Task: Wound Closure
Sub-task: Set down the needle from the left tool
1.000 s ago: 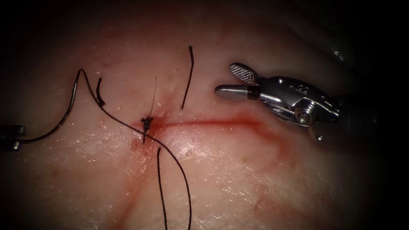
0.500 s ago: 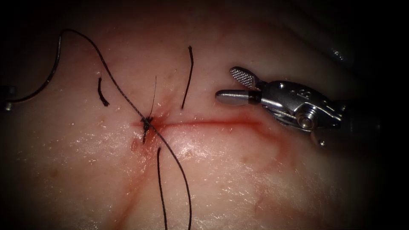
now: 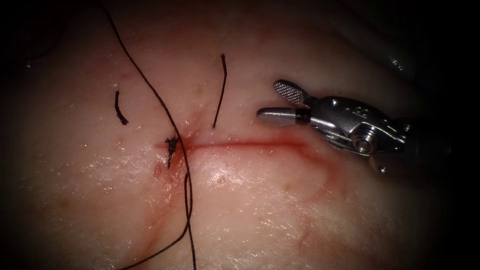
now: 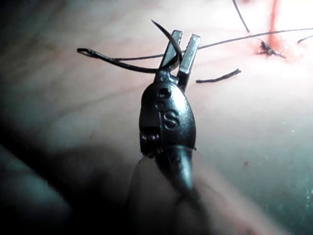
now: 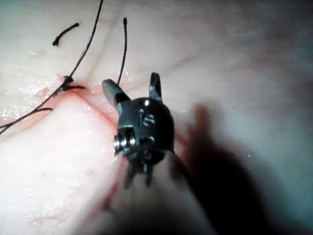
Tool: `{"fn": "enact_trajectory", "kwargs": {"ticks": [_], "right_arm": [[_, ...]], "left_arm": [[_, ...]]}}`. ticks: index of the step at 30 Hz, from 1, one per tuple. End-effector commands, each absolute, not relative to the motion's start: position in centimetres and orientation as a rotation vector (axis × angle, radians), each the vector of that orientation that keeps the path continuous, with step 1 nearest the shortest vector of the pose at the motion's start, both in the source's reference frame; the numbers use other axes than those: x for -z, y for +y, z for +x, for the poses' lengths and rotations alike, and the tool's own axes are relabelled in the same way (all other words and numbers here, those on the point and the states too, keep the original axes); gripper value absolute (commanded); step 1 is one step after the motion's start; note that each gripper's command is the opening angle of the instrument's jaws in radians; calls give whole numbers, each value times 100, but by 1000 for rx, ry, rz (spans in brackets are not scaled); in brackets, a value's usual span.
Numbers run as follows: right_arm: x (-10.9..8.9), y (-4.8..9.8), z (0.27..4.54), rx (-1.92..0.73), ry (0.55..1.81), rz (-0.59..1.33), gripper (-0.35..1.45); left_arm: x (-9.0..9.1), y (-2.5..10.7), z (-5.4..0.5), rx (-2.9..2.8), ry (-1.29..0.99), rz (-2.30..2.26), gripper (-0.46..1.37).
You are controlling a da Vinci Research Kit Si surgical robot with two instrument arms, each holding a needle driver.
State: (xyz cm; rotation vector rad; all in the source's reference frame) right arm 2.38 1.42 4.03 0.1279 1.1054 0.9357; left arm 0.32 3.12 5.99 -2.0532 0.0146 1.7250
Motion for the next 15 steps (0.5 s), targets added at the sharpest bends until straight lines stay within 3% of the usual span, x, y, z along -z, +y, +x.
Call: {"fn": "enact_trajectory", "kwargs": {"ticks": [1,15], "right_arm": [[-403,142,238,-934,1107,130,116],[-404,137,234,-926,1102,134,112]], "left_arm": [[-605,314,35,-1742,20,-2040,-35],[-683,348,107,-1932,180,-1833,-35]]}}
